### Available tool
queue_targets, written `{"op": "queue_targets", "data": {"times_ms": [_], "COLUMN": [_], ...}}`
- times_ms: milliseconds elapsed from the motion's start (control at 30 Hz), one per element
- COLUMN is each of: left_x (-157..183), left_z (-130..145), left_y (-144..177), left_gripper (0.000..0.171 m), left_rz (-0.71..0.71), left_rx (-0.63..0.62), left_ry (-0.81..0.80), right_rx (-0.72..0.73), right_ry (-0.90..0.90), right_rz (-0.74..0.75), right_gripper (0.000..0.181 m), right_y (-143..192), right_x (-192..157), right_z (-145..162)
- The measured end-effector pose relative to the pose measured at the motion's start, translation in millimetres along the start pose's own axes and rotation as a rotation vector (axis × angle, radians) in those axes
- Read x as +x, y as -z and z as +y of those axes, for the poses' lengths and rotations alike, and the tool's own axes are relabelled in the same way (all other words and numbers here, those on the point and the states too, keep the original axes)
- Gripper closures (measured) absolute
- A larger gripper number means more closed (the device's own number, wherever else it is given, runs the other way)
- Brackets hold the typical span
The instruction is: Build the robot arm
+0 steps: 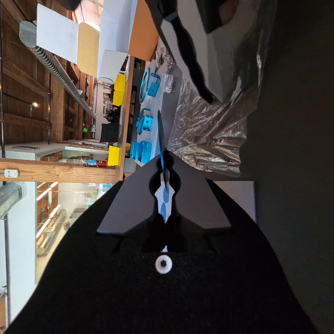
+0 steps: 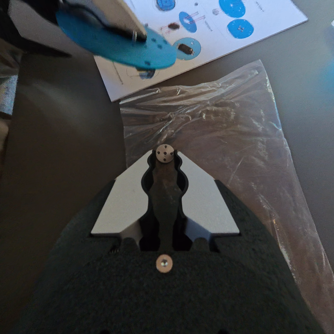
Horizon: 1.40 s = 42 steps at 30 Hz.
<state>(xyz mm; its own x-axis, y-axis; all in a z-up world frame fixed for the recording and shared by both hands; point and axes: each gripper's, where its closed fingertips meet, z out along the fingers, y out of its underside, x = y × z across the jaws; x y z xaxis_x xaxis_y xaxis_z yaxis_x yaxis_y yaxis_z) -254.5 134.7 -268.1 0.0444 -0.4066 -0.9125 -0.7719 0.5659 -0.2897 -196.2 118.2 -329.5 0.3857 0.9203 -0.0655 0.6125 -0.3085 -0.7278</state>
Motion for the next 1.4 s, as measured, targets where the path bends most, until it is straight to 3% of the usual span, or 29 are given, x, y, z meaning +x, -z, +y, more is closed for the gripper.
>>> {"op": "queue_targets", "data": {"times_ms": [167, 267, 400, 700, 933, 1100, 1233, 1333, 1400], "left_x": [3.2, 0.7, -1.4, -0.5, -9.0, -14.1, -18.9, -22.3, -23.0], "left_z": [-5.6, -10.5, -17.4, -22.8, -25.5, -26.6, -30.1, -32.5, -33.1], "left_y": [-7.6, -12.4, -14.6, -14.6, -10.4, -6.7, -3.4, -1.5, -2.1], "left_gripper": [0.171, 0.171, 0.171, 0.171, 0.171, 0.171, 0.171, 0.171, 0.171], "left_rz": [-0.032, -0.075, -0.128, -0.163, -0.214, -0.257, -0.297, -0.319, -0.323], "left_rx": [0.005, 0.007, 0.023, 0.059, 0.084, 0.088, 0.1, 0.11, 0.11], "left_ry": [-0.099, -0.157, -0.23, -0.276, -0.199, -0.191, -0.207, -0.219, -0.234], "right_rx": [0.188, 0.16, 0.081, 0.017, 0.101, 0.196, 0.285, 0.32, 0.282], "right_ry": [-0.018, 0.03, 0.144, 0.198, 0.178, 0.153, -0.084, -0.449, -0.597], "right_rz": [-0.061, -0.141, -0.108, -0.166, -0.274, -0.293, -0.265, -0.485, -0.611], "right_gripper": [0.162, 0.162, 0.162, 0.162, 0.162, 0.151, 0.152, 0.143, 0.144], "right_y": [37.2, 38.0, 25.5, 23.9, 28.0, 44.0, 61.1, 63.1, 56.9], "right_x": [-3.9, -22.6, -24.6, -24.0, -27.5, -29.0, -0.5, -2.8, -14.3], "right_z": [-54.0, -75.8, -78.6, -74.6, -82.6, -94.4, -95.7, -88.9, -77.8]}}
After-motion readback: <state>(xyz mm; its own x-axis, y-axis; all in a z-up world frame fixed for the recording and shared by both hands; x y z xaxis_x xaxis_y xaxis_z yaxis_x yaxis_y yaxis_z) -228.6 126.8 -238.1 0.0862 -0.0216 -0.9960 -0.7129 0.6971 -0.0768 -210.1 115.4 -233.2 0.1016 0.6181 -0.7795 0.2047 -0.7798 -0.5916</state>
